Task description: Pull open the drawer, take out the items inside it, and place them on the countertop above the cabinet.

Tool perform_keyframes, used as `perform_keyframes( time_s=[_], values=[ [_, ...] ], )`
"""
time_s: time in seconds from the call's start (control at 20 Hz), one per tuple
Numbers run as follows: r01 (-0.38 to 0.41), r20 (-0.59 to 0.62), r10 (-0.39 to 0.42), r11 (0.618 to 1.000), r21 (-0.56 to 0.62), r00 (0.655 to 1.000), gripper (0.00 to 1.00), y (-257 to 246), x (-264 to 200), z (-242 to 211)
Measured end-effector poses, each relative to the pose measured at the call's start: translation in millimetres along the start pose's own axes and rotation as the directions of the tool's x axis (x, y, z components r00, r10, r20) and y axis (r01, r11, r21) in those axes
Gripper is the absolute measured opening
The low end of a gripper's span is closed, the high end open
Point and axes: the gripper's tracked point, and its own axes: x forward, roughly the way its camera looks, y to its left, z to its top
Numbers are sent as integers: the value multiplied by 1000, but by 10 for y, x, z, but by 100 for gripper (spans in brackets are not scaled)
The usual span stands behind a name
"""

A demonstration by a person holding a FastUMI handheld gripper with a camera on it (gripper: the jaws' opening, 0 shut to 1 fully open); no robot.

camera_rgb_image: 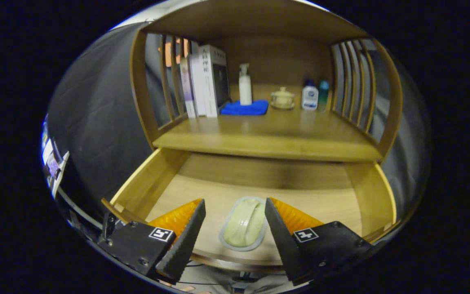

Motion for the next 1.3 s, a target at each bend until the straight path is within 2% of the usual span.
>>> perform_keyframes(
  time_s=[0.2,0.45,0.8,1.0,1.1,1.3],
  values=[
    [57,-96,-59,998,-19,994,90,-53,270,-79],
    [72,-162,-81,995,-62,983,84,-64,372,-180],
    [87,-205,-97,995,-55,974,51,-137,460,-312],
    [80,-197,-92,994,-68,976,26,-154,460,-303],
    [65,-179,-77,995,-72,981,21,-136,459,-286],
    [56,-83,-66,992,-112,994,18,-115,394,-98]
  ],
)
